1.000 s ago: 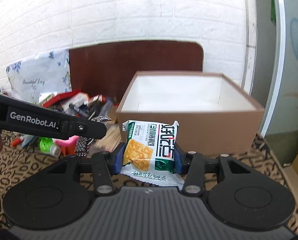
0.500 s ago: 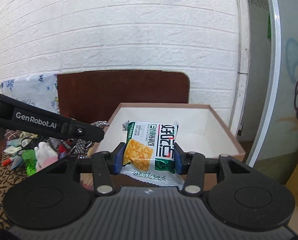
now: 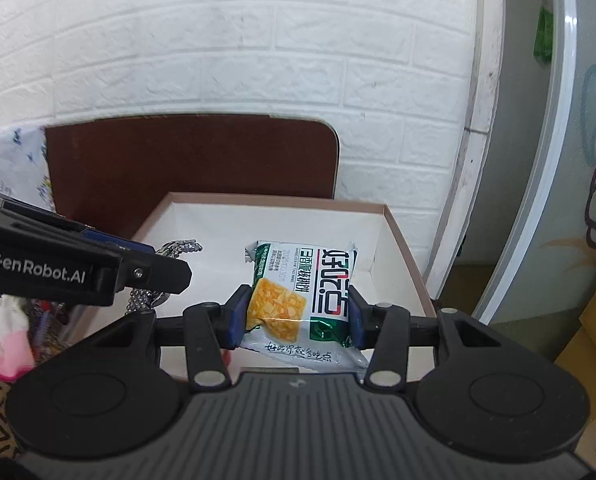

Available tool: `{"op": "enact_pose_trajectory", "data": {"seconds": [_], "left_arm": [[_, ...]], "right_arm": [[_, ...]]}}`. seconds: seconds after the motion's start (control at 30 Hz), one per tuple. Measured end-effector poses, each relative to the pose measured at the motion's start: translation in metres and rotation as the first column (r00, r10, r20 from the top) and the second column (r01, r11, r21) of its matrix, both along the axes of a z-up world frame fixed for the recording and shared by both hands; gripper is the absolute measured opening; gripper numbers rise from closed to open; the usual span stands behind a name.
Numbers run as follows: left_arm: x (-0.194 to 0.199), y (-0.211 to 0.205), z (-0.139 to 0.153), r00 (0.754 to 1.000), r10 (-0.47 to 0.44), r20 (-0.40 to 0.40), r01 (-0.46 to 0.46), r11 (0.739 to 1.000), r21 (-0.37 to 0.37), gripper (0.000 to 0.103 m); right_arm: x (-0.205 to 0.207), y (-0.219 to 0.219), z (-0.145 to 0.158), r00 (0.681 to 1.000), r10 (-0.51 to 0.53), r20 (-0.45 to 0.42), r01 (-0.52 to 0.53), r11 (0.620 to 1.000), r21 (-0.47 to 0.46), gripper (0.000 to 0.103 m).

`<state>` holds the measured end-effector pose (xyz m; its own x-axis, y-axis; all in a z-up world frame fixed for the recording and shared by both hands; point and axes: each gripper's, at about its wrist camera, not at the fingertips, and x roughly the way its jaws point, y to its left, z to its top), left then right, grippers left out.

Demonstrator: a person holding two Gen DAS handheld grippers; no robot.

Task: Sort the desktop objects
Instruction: 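Carry the watch and cracker packet over the cardboard box with both tools, then open both tools to drop the watch and cracker packet into the box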

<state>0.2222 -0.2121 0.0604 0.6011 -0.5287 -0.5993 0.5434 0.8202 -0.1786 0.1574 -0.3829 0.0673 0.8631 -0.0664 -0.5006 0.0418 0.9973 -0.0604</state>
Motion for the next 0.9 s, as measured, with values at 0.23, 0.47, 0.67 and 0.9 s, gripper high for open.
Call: {"op": "enact_pose_trajectory", "data": {"seconds": [0.23,0.47,0.67,0.9], "left_arm": [[0.051,-0.017,-0.025,0.992,0.046,-0.115,-0.042,0.999,0.034,0.032],[0.095,-0.034,-0.041,0.979,0.087,-0.184,-0.075,0.995,0.067,0.032],[0.121,-0.038,-0.056,0.966,0.114,-0.231,-0.097,0.992,0.084,0.032],[0.136,-0.044,-0.075,0.959,0.101,-0.265,-0.074,0.991,0.11,0.03]], "right_arm": [[0.051,-0.015,-0.021,0.99,-0.003,-0.138,0.001,1.0,-0.016,0.047],[0.099,-0.031,-0.029,0.969,-0.001,-0.246,-0.008,0.999,-0.039,0.047],[0.136,-0.039,-0.042,0.937,-0.003,-0.349,-0.016,0.999,-0.05,0.047],[0.159,-0.04,-0.061,0.891,-0.004,-0.455,-0.041,0.995,-0.089,0.047]]}}
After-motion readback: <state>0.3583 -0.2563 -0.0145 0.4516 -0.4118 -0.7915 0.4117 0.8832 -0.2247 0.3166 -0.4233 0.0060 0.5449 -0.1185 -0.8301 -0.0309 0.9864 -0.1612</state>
